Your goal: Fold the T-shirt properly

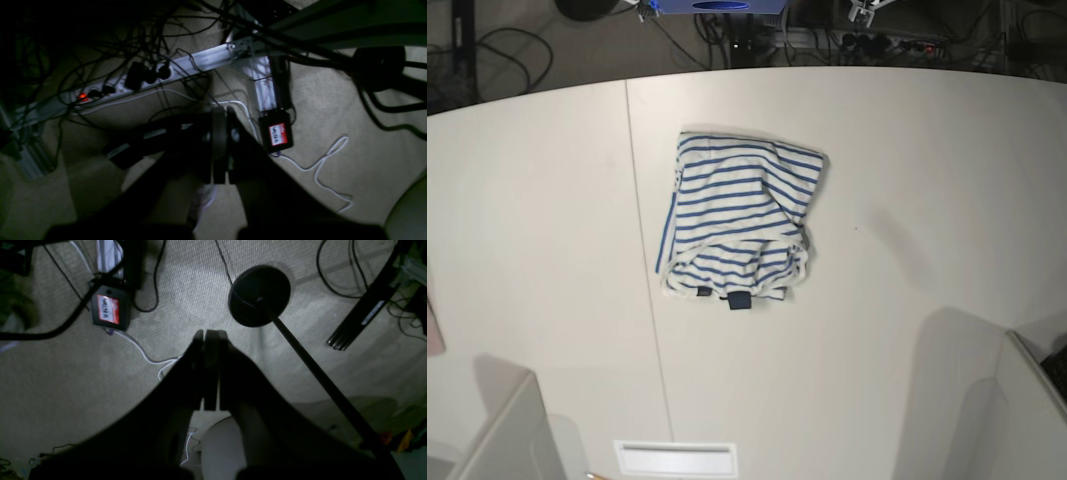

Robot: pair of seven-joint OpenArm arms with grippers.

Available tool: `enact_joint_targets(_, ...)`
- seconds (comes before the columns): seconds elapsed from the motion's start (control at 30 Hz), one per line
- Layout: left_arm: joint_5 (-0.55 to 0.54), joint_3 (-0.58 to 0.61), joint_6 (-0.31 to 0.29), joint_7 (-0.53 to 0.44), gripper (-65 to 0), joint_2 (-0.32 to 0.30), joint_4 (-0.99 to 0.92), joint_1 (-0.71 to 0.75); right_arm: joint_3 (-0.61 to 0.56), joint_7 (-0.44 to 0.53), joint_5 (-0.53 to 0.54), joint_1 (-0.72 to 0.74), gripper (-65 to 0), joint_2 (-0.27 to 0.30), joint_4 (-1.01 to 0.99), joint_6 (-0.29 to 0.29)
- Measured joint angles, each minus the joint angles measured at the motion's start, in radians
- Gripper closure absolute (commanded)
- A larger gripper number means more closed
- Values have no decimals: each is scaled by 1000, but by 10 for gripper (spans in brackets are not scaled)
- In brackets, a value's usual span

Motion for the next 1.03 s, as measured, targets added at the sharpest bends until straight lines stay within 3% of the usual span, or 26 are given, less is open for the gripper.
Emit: enact_joint_targets(1.03,3,2,-2,6,0,29,-78,-14,-6,-4,-4,48,0,-11,-1,2)
